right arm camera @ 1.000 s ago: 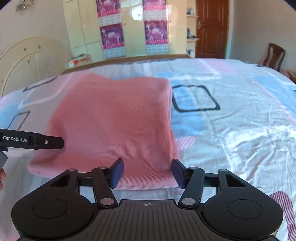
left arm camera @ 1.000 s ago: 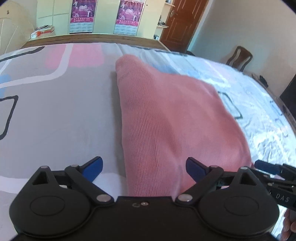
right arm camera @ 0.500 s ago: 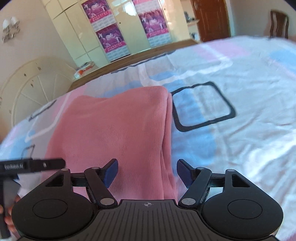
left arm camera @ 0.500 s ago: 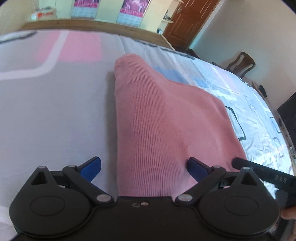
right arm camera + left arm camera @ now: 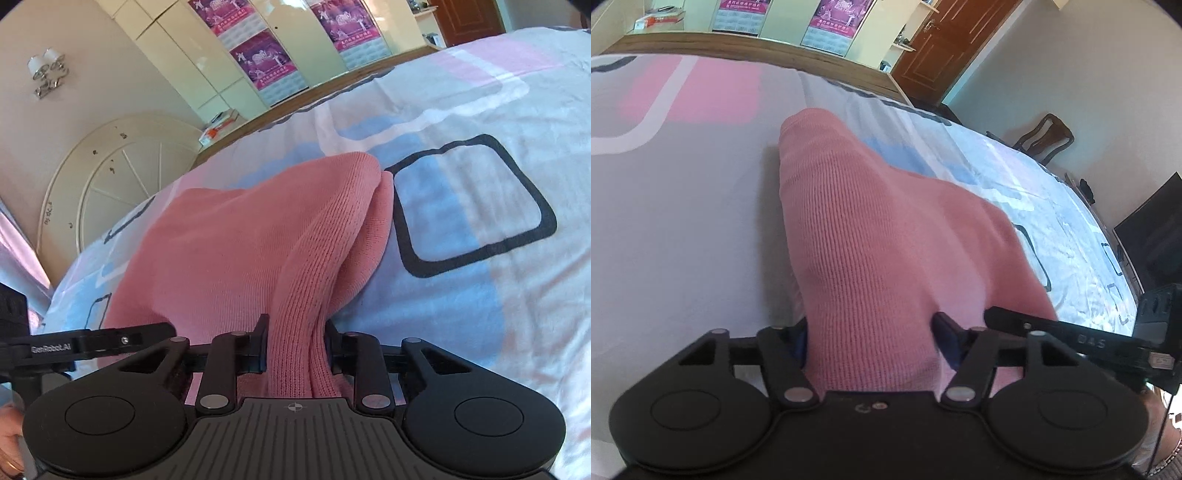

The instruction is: Fold small clothes

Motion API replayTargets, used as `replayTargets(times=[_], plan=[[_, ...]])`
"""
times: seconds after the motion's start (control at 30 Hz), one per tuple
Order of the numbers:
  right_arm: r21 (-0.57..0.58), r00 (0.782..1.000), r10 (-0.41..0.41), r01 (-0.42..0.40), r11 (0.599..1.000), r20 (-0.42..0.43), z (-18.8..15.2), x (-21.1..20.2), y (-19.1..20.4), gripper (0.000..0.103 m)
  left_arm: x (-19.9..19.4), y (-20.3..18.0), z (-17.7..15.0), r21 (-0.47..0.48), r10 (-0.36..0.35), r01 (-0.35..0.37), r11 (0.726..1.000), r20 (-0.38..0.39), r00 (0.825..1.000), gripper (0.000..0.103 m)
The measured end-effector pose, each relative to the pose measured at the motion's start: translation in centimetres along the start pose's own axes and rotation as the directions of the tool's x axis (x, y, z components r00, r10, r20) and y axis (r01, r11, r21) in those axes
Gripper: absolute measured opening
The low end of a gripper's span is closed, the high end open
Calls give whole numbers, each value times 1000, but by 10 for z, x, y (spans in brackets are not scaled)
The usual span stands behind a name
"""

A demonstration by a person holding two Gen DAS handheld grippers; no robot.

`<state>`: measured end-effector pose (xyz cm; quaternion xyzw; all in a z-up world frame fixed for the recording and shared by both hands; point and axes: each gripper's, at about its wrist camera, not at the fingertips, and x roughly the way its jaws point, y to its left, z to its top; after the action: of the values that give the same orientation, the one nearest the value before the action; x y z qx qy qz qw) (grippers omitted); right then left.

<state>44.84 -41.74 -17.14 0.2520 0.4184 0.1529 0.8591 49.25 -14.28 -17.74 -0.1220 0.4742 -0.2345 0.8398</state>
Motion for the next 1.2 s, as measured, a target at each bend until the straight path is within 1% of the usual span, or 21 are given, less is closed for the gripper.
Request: replayTargets(times=[0.07, 0.1, 0.13, 0.23, 0.3, 0.43, 0.6, 0.77, 0.87, 0.93, 1.03, 1.13, 1.2], plan=[[31, 1000, 12, -12, 999, 1, 0, 5, -4, 27, 4, 0, 0, 1, 9, -9, 1000, 0, 1000, 62], [40, 1000, 17, -17, 999, 4, 1, 6, -5, 27, 4, 0, 0, -11, 12, -12, 1000, 4, 1000, 59], [37, 1000, 8, -8, 999, 3, 1, 4, -2, 26, 2, -2, 0, -10, 17, -17, 1000, 9, 1000, 53], [16, 1000, 1, -2, 1000, 19, -2, -6, 7, 23, -8, -10, 1, 21, 29, -30, 999, 25, 999, 45], [19, 999, 21, -22, 1000, 40, -2, -15, 14, 23, -14, -11, 2, 26, 23, -24, 999, 32, 999, 44], [-12, 997, 53, -52, 999, 62, 1, -28, 33, 22, -30, -11, 6, 28, 5, -6, 1000, 55, 999, 43], [-35, 993, 95, -93, 995, 74, 0, -33, 66, 22, -62, 0, 8, 34, 13, -16, 999, 80, 997, 43], [-65, 986, 147, -142, 988, 74, -8, -23, 115, 22, -109, 34, 9, 24, 51, -54, 998, 117, 992, 43], [-84, 982, 174, -168, 982, 69, -14, -7, 151, 22, -139, 62, 7, 17, 69, -72, 997, 143, 987, 43], [-98, 980, 187, -180, 979, 66, -18, 12, 176, 22, -159, 83, 6, 8, 78, -80, 997, 156, 985, 43], [-103, 978, 200, -193, 976, 64, -31, 32, 217, 22, -191, 121, 3, 2, 84, -86, 996, 176, 981, 43], [-110, 979, 196, -188, 976, 64, -45, 54, 263, 22, -221, 165, 5, -13, 83, -82, 997, 183, 980, 43], [-117, 979, 194, -185, 976, 65, -54, 72, 296, 22, -237, 189, 7, -10, 93, -93, 996, 187, 978, 43]])
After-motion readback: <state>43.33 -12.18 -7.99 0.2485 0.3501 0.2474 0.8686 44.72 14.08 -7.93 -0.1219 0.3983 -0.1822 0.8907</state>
